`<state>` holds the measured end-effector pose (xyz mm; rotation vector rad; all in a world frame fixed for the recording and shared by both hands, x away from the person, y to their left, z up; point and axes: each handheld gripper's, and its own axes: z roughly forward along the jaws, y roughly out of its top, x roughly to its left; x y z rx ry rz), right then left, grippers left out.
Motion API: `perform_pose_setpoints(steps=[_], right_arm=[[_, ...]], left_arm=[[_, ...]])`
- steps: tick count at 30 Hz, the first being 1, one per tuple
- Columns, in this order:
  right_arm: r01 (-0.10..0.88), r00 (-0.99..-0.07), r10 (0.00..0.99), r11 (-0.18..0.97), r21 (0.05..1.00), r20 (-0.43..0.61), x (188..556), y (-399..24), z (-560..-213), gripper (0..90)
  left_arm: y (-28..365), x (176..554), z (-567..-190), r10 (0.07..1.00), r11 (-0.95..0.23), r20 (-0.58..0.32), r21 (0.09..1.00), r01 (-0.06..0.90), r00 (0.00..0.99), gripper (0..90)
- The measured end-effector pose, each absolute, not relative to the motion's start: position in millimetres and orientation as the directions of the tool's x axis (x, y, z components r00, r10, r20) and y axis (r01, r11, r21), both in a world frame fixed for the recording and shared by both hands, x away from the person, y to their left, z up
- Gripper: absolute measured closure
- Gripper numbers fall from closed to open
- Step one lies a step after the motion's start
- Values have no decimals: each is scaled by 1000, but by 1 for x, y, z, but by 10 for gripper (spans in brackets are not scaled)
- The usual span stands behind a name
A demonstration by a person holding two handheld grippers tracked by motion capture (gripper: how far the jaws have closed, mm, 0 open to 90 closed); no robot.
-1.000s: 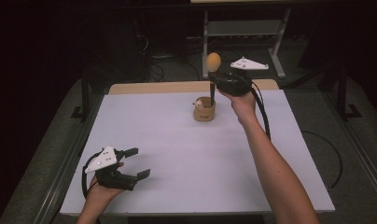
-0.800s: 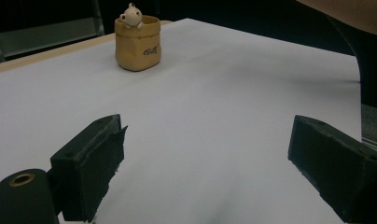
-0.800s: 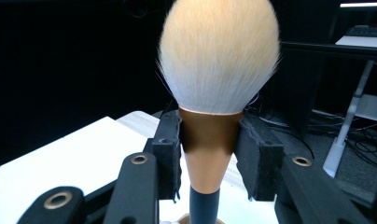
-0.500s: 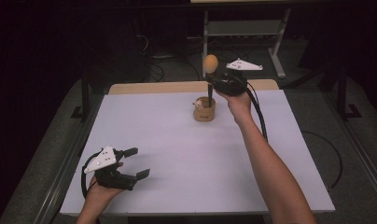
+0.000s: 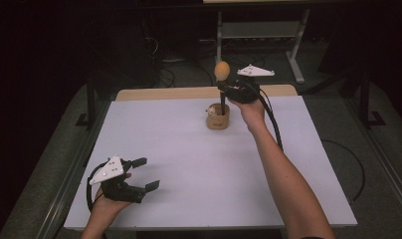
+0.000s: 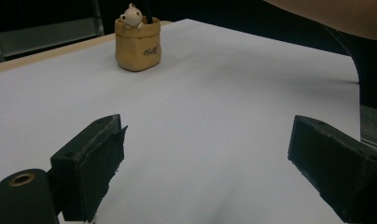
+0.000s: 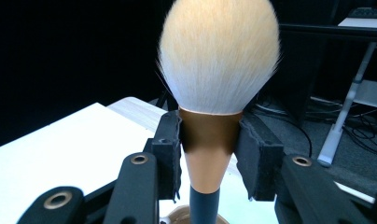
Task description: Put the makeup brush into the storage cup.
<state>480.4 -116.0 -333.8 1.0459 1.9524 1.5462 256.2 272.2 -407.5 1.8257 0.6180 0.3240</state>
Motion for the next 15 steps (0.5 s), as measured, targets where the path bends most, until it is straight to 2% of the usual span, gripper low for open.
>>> perform_pose_setpoints(steps=[15], right_arm=[[318, -621, 776, 120, 940, 111, 486, -113, -344, 615]], left_arm=[[273, 256, -407, 560, -239, -75, 939, 247, 825, 102]])
